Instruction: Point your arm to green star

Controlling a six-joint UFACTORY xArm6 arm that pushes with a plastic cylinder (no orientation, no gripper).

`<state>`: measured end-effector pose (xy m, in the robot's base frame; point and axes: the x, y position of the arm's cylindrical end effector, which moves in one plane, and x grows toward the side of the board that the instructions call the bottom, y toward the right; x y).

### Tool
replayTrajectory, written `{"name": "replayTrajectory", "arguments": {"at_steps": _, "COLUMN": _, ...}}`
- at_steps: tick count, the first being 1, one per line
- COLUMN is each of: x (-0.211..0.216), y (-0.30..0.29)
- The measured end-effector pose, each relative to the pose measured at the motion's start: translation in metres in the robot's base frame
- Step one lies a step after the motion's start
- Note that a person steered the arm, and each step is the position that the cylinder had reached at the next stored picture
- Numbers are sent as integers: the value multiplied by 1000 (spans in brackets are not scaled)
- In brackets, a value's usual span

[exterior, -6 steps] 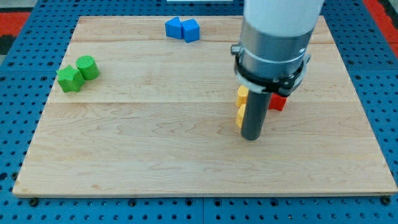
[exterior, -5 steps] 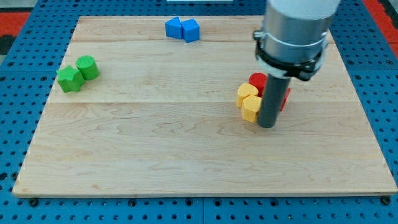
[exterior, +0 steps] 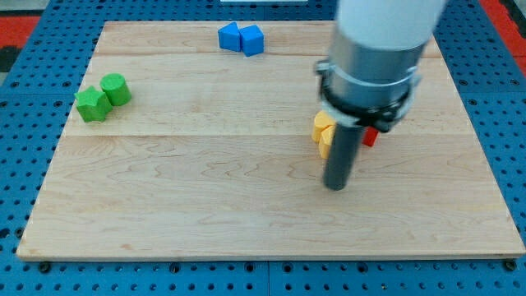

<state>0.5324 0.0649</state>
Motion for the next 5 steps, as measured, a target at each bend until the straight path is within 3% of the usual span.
{"name": "replayTrajectory", "arguments": {"at_steps": 4, "x": 5, "y": -158}}
{"name": "replayTrajectory", "arguments": {"at_steps": 5, "x": -34, "y": -252}}
